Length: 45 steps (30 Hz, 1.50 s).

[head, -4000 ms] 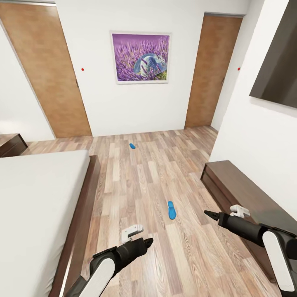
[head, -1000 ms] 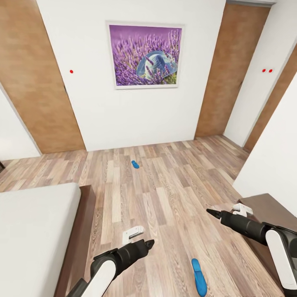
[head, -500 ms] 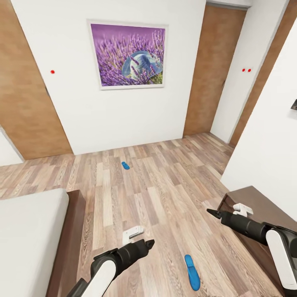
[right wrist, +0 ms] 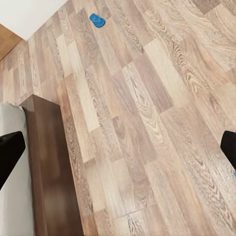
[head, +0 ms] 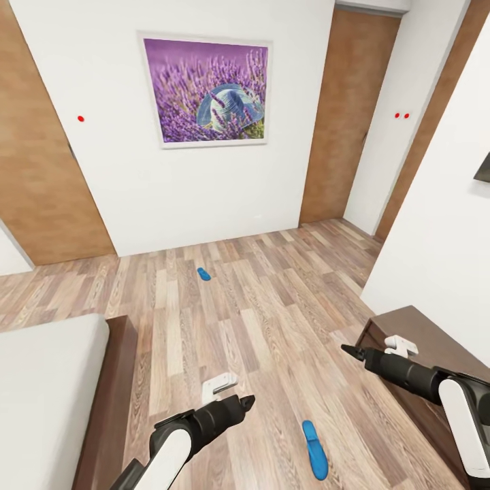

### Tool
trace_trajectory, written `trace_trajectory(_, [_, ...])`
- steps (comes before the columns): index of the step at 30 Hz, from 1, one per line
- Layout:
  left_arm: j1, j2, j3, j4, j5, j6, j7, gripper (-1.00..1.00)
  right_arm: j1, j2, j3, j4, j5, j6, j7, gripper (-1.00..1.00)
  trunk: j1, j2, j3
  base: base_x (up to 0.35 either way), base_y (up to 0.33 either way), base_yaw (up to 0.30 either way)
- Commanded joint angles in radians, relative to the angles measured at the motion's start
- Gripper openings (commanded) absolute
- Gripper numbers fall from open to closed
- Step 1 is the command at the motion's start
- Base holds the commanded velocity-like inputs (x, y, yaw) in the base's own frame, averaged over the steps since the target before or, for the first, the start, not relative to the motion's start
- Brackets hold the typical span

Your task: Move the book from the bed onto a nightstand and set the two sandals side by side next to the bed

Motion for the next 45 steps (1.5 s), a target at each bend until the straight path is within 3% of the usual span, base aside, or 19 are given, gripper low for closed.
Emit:
trace_trajectory(1, [-0.001, 0.0, -0.001, -0.001, 0.01, 0.0, 0.01, 1.0, -0.001, 0.0, -0.001, 0.0, 0.009, 0.004, 0.01, 1.0, 0.001, -0.002, -0.002, 0.125, -0.058, -0.011])
trace_trajectory(16, [-0.001, 0.0, -0.001, -0.001, 0.009, 0.0, 0.011, 1.0, 0.0, 0.0, -0.001, 0.0, 0.009, 0.004, 0.01, 1.0, 0.001, -0.002, -0.002, 0.194, -0.12, -0.003])
trace_trajectory(33, [-0.001, 0.0, 0.003, -0.001, 0.01, 0.0, 0.01, 1.0, 0.0, 0.001, -0.001, 0.0, 0.009, 0.004, 0.01, 1.0, 0.001, -0.002, -0.002, 0.041, -0.025, 0.007])
trace_trajectory(45, [-0.001, 0.0, 0.003, -0.001, 0.01, 0.0, 0.009, 1.0, -0.001, 0.001, 0.0, 0.0, 0.009, 0.003, 0.01, 1.0, 0.001, -0.002, -0.002, 0.005, -0.003, 0.18])
